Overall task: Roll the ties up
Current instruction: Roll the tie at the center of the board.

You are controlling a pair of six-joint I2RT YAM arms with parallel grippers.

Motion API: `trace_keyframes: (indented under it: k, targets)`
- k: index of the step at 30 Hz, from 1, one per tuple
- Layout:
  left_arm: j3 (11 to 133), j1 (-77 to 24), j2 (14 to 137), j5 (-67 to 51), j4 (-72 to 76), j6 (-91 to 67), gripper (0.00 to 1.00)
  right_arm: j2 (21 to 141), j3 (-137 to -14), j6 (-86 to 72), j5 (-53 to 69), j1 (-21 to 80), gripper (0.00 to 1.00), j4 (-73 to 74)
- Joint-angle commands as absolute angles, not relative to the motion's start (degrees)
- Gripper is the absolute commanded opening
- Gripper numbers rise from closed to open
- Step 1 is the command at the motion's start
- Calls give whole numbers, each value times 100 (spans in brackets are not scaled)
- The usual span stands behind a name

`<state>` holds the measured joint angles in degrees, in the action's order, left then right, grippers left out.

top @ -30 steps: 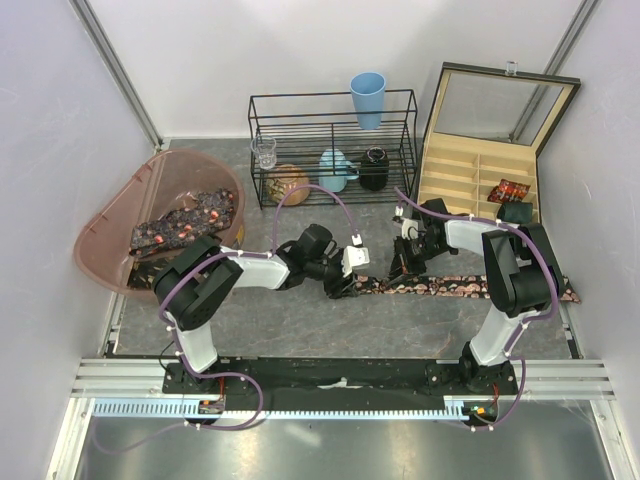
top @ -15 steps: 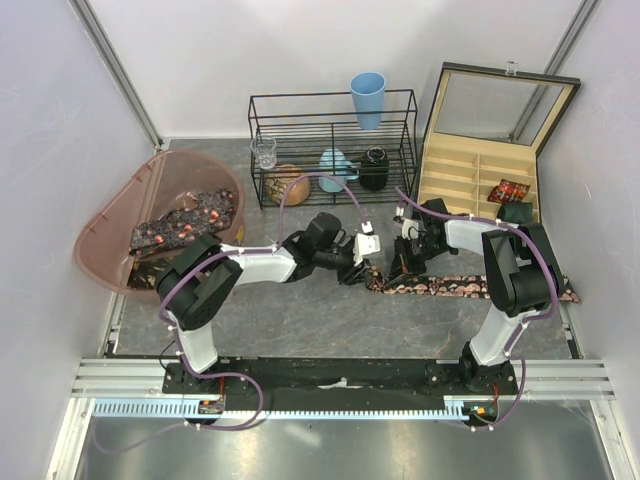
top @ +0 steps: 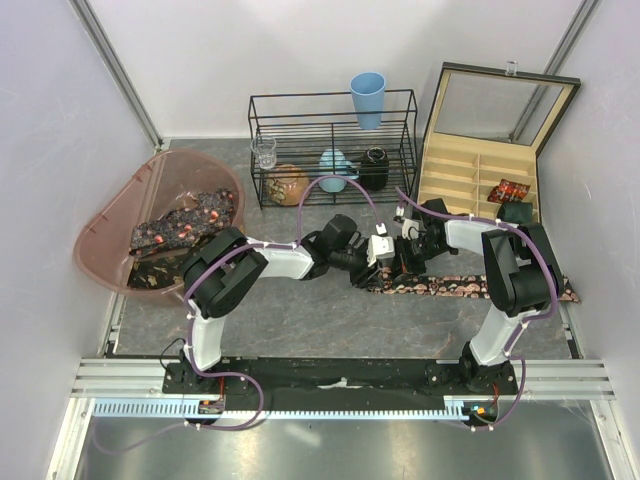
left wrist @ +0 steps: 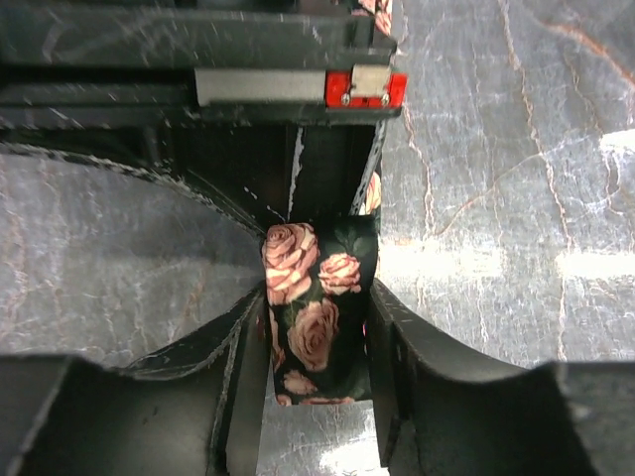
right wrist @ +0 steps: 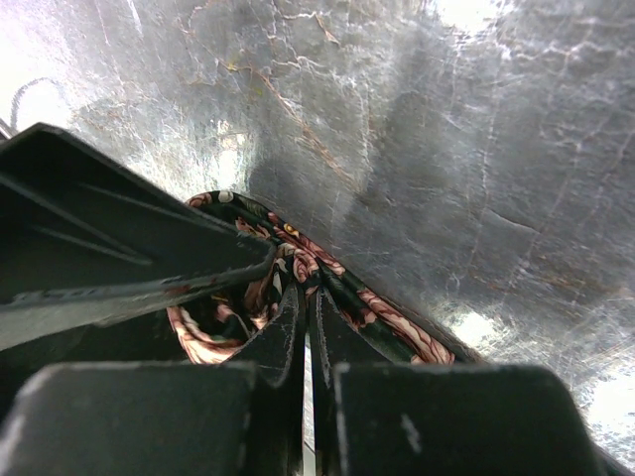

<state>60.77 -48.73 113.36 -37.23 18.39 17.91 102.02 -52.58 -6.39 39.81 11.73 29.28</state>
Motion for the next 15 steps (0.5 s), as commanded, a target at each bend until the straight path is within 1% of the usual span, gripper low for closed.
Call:
trace_keyframes:
  k: [1,4,8,9,10,13,15]
  targets:
    - [6170,-4913,11479,-3718,1696,1863,49,10433,-5203,-484,3261,1204,0,2558]
    - [6073,-4913,11461,-3753,1679,1898,50,10406,-5186,-483,3261,1187,0,2540]
    - [6073,-4913,11461,-3771,1565,1977,47,10415,-5168,-475,3270,1187,0,2523]
    - [6073,-4896,11417,-3649,1469,1969,50,10415,-5177,-475,3252,1204,0,2531]
    - [6030,-4869,11243,-3639,1476,1890,56,10415,-5177,-466,3243,1195,0,2523]
    - [5714,-4685,10786,-3736,1530,1714,66,10424,-5186,-475,3191,1195,0,2531]
    - [5617,-4641,10635,-3744,1389,1827,69,10424,-5194,-466,3164,1204,0,2531]
